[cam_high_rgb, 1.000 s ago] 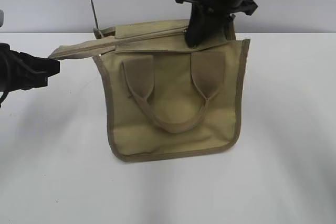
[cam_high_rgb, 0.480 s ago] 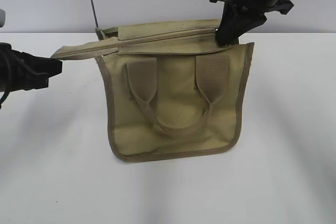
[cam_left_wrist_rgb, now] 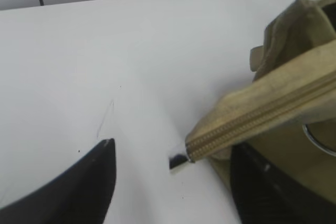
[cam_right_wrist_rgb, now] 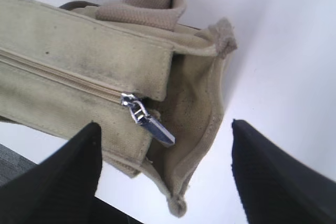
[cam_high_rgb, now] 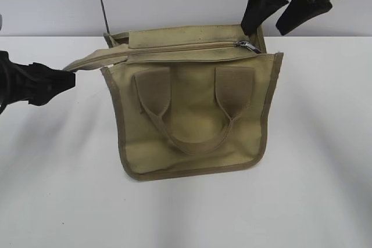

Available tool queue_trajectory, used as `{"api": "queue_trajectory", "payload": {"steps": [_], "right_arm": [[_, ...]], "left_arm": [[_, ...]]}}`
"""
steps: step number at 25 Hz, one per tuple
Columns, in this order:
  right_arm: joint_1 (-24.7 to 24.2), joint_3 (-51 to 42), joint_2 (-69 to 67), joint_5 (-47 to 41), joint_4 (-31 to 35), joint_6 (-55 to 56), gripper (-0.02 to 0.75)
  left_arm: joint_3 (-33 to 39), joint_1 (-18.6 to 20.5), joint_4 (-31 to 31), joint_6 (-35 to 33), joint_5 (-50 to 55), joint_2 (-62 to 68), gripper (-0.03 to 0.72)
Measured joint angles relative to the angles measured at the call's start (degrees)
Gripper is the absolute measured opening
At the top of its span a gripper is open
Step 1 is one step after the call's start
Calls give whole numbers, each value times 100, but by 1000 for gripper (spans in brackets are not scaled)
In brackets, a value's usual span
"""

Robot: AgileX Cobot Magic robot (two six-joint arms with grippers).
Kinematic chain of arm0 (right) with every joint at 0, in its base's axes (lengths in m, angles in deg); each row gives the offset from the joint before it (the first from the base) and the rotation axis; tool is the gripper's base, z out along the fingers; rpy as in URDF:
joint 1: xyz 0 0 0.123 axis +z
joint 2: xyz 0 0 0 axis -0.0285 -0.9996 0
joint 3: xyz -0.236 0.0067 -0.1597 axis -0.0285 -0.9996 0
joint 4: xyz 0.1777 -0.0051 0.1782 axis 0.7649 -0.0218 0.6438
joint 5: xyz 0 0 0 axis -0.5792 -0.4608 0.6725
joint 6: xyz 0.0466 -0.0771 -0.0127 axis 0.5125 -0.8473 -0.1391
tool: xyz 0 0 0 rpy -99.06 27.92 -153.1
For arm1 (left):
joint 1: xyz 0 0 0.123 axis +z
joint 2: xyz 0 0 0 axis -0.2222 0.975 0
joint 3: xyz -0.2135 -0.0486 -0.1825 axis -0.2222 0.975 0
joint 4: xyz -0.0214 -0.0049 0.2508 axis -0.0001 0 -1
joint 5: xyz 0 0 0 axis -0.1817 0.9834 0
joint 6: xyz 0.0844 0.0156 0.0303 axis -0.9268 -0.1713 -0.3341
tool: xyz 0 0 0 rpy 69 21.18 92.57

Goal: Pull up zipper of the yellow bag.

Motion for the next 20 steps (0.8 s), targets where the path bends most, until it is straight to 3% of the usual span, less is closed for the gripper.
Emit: {"api": "queue_trajectory", "payload": {"steps": [2, 8, 12, 17, 20], "right_arm": [[0, 0, 172, 0, -37, -11, 571], [0, 0, 702, 0, -493, -20, 547], [0, 0, 1190, -5, -852, 16, 544], [58, -168, 1923, 1, -934, 59, 544], [261, -702, 2445, 6, -1040, 78, 544]], "left_arm": [[8, -50, -176, 398, 348, 0, 552], [346, -453, -886, 1748, 1358, 0, 547], [559, -798, -931, 2112, 2157, 0, 519], [564, -948, -480, 2071, 3640, 0, 466], [564, -987, 574, 1288, 3800, 0, 461]]}}
